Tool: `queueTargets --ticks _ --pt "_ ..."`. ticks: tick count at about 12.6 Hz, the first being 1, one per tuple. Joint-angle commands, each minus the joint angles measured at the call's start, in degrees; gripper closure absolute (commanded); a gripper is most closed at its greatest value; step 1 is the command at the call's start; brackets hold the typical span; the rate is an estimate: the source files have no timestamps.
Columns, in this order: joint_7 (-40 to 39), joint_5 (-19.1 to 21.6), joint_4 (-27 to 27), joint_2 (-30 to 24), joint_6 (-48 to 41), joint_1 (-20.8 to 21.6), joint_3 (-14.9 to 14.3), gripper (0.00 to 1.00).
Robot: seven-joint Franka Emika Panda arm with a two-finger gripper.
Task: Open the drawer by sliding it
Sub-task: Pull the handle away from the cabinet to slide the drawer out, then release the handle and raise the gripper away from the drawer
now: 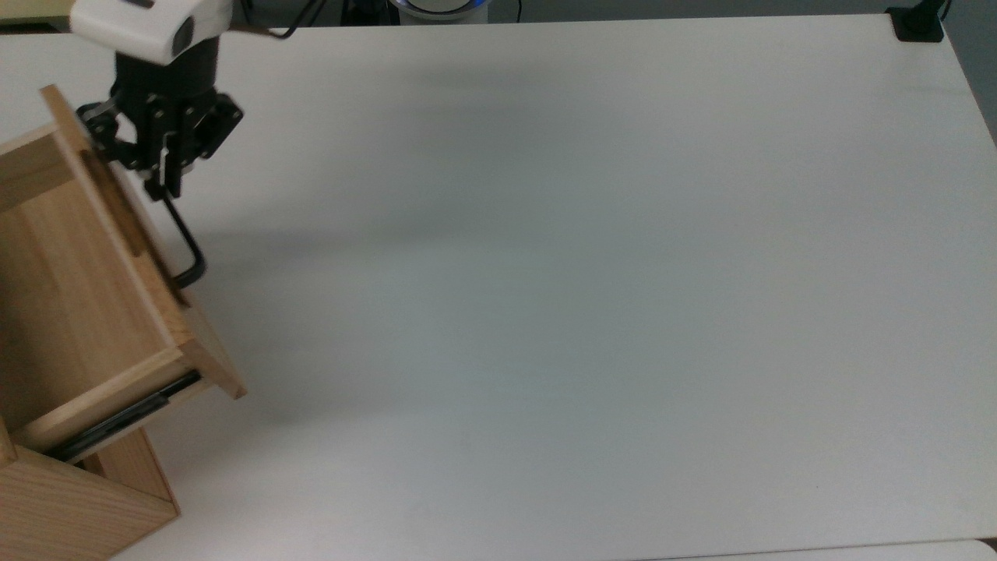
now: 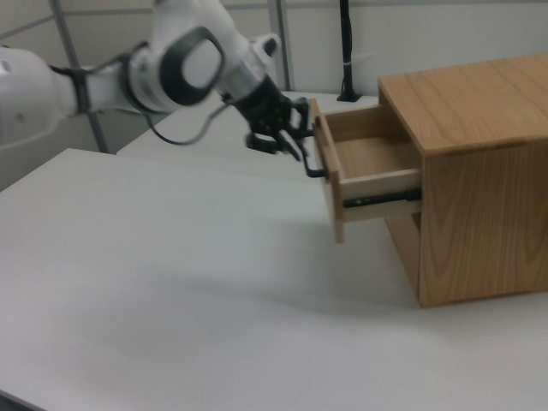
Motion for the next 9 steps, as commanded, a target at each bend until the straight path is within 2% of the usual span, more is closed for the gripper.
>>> queueTargets --ticks 1,4,7,9 --pt "-0.3 1.4 -6.4 -11.4 -10.2 0.5 3.5 0.89" --pt "-0.3 3.6 -6.4 -13.7 -16.8 0.6 5.7 0.89" --pt "1.5 4.8 -6.4 -13.8 -19.7 0.6 7.5 0.81" --pt "7.0 8.9 -5.8 -13.8 -23.0 0.6 8.3 0.61"
